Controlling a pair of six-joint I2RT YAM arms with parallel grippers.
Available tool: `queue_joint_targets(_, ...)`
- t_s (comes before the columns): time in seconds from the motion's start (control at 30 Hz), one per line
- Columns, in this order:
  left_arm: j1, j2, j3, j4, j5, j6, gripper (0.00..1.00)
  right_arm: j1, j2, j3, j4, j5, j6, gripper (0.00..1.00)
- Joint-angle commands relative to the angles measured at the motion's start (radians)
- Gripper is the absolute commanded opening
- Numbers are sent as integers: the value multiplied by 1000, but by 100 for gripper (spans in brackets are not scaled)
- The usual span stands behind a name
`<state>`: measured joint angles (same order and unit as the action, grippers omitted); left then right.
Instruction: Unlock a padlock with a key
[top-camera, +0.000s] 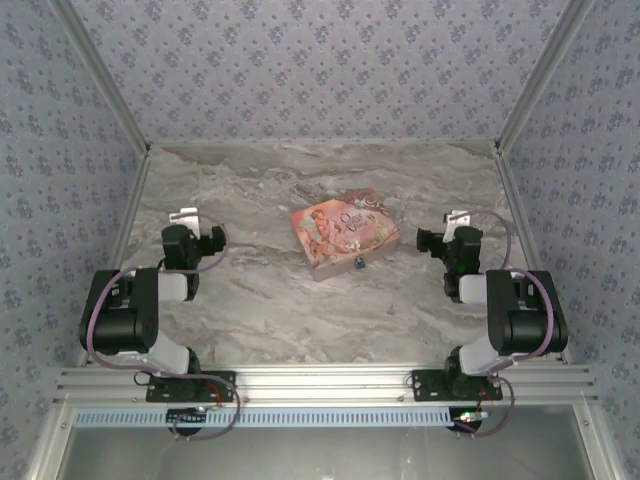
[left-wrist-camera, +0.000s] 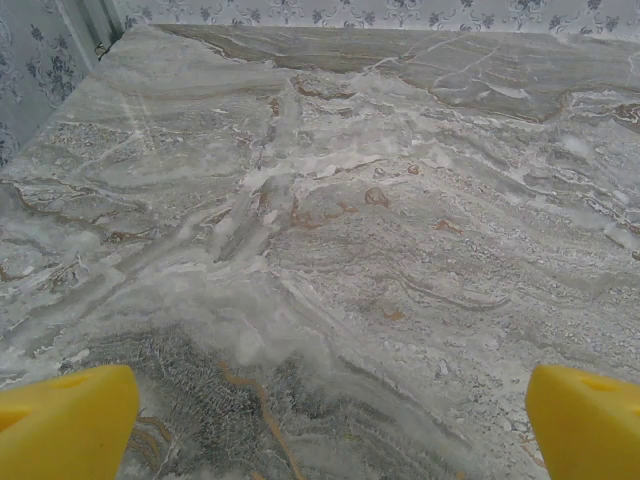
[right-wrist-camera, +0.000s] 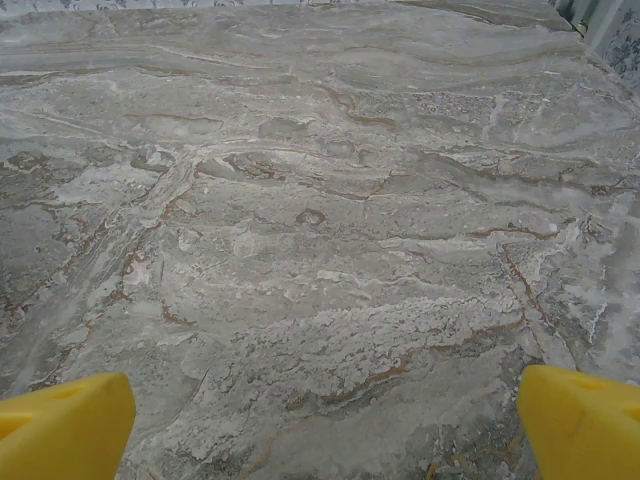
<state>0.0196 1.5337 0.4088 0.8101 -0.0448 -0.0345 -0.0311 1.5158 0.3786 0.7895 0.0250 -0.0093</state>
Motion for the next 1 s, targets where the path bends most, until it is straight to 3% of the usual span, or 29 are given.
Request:
queue_joint_targets(0.0,-1,-1,5,1,0,6,100,-3,5,18,2,-11,-17,100)
queue_joint_targets(0.67,1,-3,1,6,-25,-5,99,-12,1,14,6,-20,-10,100)
queue_joint_targets(0.8,7,-72,-26,-3,-82,-38,99,-16,-79,46,-112,53,23,100)
queue_joint_targets(0.97,7,-204,55,-250,-158,-66,99,-15,-254,97,-376,89,104,100)
